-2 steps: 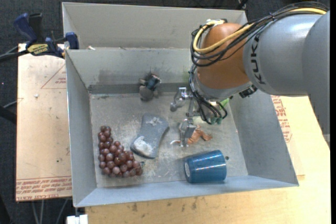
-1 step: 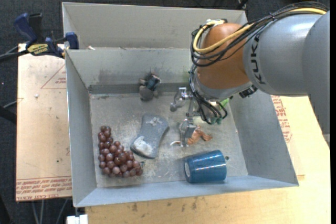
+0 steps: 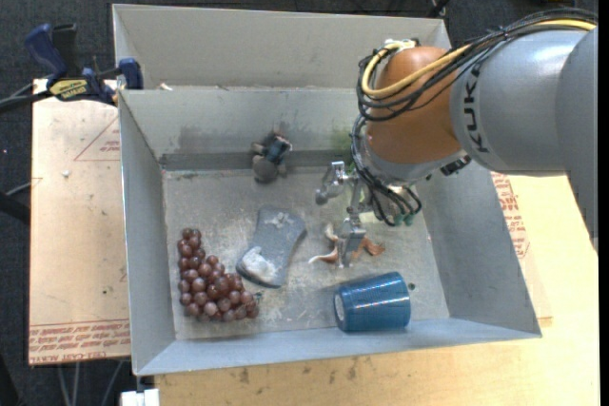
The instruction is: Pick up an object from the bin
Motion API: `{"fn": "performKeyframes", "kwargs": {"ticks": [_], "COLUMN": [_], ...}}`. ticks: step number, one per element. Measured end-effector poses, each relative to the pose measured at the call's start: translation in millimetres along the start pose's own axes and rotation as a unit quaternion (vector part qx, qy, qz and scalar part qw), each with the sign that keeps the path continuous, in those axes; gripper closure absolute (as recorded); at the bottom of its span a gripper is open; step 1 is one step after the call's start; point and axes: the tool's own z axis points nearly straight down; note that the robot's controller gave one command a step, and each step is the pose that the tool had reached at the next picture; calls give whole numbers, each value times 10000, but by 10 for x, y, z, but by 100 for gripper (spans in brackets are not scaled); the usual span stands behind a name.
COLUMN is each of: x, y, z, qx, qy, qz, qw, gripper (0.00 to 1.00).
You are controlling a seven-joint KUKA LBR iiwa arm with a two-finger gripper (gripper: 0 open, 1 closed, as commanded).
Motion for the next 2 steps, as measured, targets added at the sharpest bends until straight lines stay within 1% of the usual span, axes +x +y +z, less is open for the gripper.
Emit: {"fn": "performKeyframes", "kwargs": {"ticks": [1, 2], "x": [202, 201], "y": [-431, -432], "z": [378, 378], "qx": [8, 8], "qy": [-51, -51], "qz": [-54, -52], "qw": [10000, 10000], "gripper": [100, 100]}}
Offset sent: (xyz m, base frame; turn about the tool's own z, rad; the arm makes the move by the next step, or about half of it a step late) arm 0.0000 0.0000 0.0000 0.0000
